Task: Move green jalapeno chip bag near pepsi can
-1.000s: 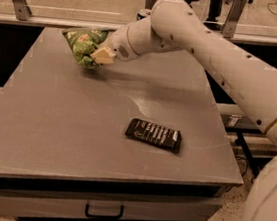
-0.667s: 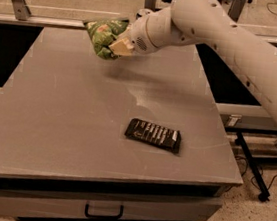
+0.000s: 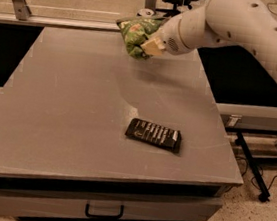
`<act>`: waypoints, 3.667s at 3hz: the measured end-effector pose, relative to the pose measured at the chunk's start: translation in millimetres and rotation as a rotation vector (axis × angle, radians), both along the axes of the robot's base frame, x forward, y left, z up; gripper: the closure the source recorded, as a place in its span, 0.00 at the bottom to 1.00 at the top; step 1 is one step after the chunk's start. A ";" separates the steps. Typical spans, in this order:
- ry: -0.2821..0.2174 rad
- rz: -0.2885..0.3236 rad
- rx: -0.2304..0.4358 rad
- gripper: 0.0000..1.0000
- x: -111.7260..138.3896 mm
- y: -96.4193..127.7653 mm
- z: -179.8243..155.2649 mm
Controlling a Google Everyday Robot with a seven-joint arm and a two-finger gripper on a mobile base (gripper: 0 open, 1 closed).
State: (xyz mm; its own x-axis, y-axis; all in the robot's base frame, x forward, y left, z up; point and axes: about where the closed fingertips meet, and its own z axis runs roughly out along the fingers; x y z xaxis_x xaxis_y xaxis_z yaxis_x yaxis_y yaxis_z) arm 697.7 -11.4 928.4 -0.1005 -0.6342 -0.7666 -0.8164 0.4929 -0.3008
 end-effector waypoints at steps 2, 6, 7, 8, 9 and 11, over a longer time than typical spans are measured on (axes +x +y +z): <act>0.055 -0.114 -0.050 1.00 10.9 -77.8 -41.3; 0.043 -0.241 -0.033 0.58 74.0 -135.7 -75.1; 0.003 -0.263 -0.025 0.27 88.0 -133.6 -59.7; -0.040 -0.262 -0.020 0.05 92.0 -128.7 -39.3; -0.127 -0.243 -0.017 0.00 82.9 -121.6 2.1; -0.228 -0.051 0.150 0.00 -13.6 -123.5 90.4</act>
Offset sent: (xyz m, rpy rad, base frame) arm 0.0246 -0.1259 -0.0734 -0.0644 0.0918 -0.1895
